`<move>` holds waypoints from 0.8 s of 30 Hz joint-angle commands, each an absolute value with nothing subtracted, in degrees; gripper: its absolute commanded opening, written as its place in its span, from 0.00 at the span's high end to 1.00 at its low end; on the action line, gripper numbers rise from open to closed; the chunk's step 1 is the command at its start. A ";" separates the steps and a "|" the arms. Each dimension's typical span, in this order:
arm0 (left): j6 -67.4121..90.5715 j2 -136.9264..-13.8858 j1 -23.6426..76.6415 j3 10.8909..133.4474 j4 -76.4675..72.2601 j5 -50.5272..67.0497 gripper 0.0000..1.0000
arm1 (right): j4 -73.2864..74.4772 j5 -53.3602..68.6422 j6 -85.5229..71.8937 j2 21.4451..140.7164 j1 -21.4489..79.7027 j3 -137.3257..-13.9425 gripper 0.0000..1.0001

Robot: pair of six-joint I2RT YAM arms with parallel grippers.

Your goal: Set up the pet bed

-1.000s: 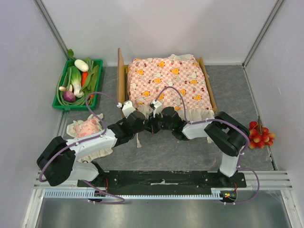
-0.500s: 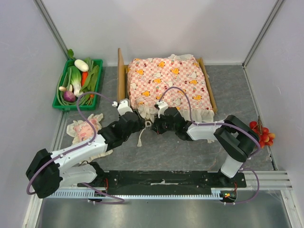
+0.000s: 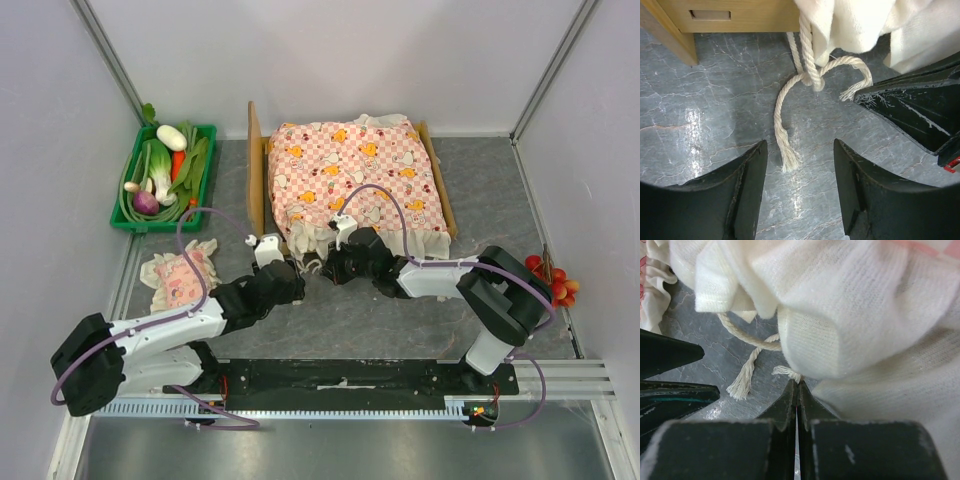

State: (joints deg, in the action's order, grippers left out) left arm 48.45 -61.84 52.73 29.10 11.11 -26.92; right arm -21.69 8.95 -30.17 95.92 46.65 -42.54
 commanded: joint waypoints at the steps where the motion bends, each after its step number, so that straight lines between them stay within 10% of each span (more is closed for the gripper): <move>1: 44.57 -64.76 53.70 29.61 10.37 -28.92 0.38 | -22.85 9.58 -30.76 94.48 46.49 -42.54 1.00; 12: 48.43 -79.44 55.72 37.61 19.68 -30.67 0.47 | -22.41 10.02 -31.29 92.20 46.58 -42.54 1.00; 20: 51.24 -83.14 56.42 38.58 23.81 -31.38 0.94 | -22.15 10.63 -31.20 90.70 46.58 -42.71 1.00; 24: 52.64 -79.73 56.34 39.37 28.03 -34.09 0.98 | -21.27 10.81 -30.94 89.83 46.49 -42.80 1.00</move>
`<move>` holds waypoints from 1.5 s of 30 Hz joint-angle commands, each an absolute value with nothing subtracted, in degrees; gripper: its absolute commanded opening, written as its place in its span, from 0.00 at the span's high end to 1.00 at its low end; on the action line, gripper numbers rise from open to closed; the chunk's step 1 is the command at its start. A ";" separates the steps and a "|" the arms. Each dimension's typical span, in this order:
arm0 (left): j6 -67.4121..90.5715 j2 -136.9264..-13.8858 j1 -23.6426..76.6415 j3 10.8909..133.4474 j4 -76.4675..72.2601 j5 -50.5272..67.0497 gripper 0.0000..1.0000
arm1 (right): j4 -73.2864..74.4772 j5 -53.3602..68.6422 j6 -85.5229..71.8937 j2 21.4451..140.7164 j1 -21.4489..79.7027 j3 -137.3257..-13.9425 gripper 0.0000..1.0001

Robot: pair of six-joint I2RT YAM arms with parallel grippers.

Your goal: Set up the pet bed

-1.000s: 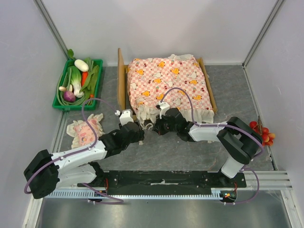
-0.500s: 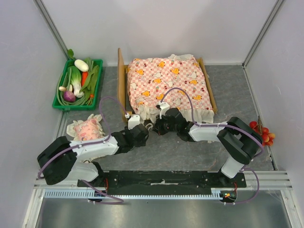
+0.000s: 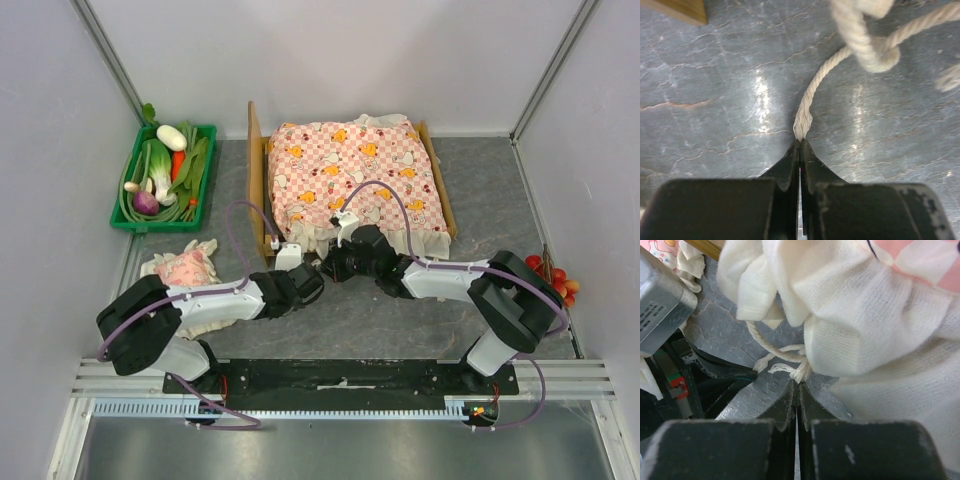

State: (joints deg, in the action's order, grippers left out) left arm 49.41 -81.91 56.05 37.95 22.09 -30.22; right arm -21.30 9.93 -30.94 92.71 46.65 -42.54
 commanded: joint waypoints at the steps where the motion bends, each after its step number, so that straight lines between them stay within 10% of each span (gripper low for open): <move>1: 52.73 -76.85 56.34 39.37 28.91 -36.10 0.98 | -20.92 10.55 -30.94 89.56 46.49 -42.72 1.00; 25: 45.88 -43.16 28.93 33.31 36.74 -31.39 0.98 | -10.28 -0.09 -27.95 77.87 46.58 -40.25 1.00; 45: 31.55 -57.83 2.29 36.83 20.31 -7.39 0.98 | -7.38 -14.22 -31.64 77.87 46.58 -39.81 1.00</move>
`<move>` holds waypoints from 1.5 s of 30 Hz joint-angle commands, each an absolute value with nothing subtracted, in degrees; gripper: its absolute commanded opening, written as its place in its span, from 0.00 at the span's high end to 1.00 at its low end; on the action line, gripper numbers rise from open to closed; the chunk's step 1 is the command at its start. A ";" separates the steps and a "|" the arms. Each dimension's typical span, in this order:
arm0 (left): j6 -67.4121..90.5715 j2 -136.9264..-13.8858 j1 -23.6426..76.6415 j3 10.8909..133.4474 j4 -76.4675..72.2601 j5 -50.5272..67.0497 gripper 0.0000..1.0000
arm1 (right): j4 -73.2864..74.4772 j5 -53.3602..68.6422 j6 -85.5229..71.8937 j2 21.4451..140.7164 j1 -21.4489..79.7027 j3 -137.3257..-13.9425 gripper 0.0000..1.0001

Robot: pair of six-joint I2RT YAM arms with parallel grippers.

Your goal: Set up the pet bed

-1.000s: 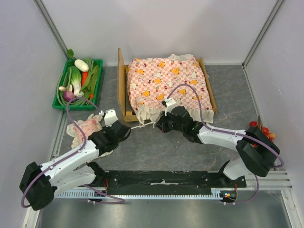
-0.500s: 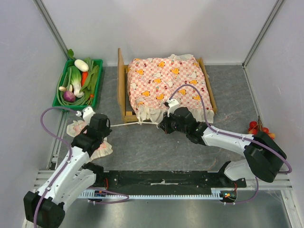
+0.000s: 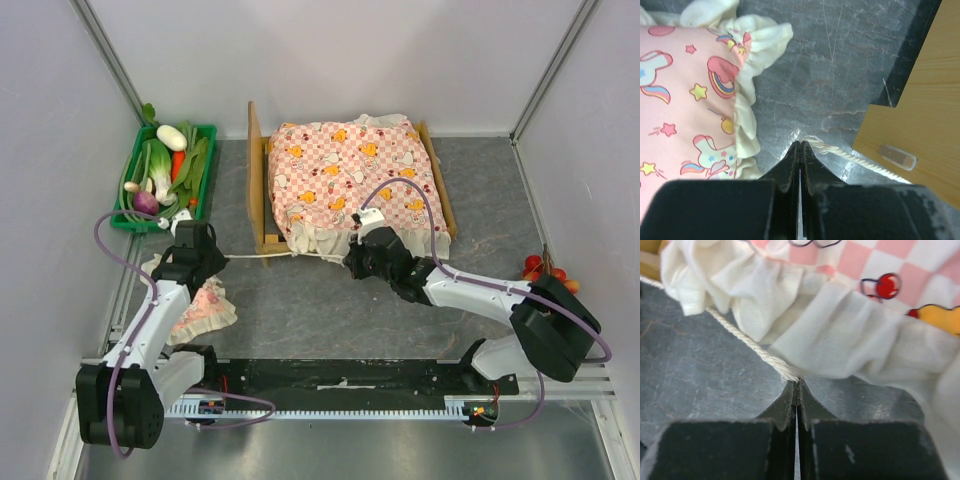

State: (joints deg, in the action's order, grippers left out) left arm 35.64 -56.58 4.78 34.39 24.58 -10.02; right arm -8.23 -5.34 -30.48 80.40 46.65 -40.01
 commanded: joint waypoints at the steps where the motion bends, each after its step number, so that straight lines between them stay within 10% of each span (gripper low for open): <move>1: 31.20 -58.18 1.42 36.83 19.95 -6.86 0.98 | -7.30 -14.59 -31.73 78.05 46.58 -39.73 1.00; 21: 30.59 -61.44 -4.48 37.79 17.14 2.27 0.98 | -9.13 -8.63 -30.50 77.16 47.81 -39.11 1.00; 28: 30.94 -55.90 -4.40 36.91 18.62 8.79 0.42 | -10.82 -3.96 -28.48 79.97 58.96 -39.99 0.91; 31: 29.97 -53.54 -4.48 38.23 21.35 7.39 0.36 | -9.68 -3.77 -27.60 80.16 60.12 -40.34 0.52; 34: 29.18 -52.21 -4.39 40.51 25.13 6.42 0.30 | -5.28 -9.82 -25.23 76.92 60.03 -42.97 0.41; 41: 29.88 -50.10 -4.57 42.19 25.40 10.10 0.27 | -2.02 -10.99 -20.74 81.28 58.19 -57.20 0.38; 45: 30.15 -49.31 -4.48 43.33 25.22 12.83 0.27 | -1.93 -9.76 -23.72 91.74 56.52 -65.28 0.54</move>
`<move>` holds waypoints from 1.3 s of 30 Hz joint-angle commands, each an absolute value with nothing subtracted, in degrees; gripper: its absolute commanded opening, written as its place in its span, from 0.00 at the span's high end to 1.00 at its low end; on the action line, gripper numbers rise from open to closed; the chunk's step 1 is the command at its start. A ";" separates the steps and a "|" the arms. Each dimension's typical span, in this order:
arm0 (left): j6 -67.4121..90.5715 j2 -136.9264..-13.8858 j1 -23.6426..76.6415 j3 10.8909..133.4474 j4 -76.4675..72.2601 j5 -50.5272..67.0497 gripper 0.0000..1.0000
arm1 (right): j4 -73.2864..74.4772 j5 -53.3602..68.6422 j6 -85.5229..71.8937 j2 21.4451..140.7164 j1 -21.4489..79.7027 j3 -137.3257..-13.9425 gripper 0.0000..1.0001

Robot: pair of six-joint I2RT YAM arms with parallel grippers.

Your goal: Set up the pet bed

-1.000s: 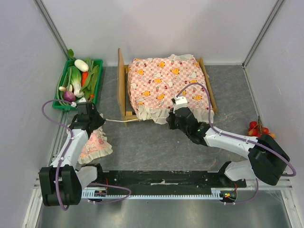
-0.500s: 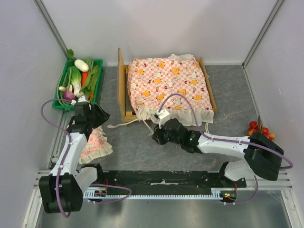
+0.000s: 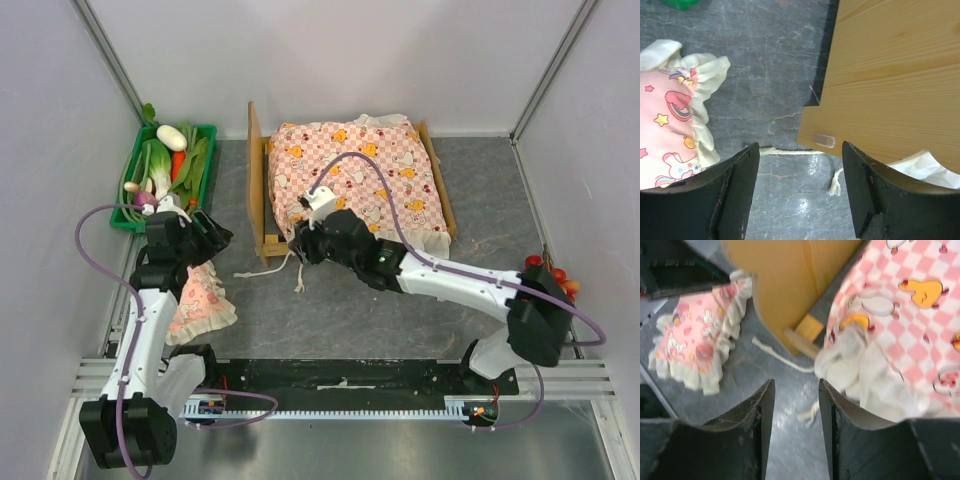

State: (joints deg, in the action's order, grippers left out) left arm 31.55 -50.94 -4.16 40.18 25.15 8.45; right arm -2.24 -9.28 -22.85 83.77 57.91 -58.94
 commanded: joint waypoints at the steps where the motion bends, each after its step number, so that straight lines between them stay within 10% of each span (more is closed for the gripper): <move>1: 30.15 -49.22 -4.40 43.59 25.22 13.27 0.27 | -1.85 -9.67 -24.34 93.32 55.64 -66.35 0.56; 39: 30.32 -47.29 -4.48 41.75 24.26 19.86 0.33 | -12.74 4.57 -36.12 118.30 53.00 -82.71 0.78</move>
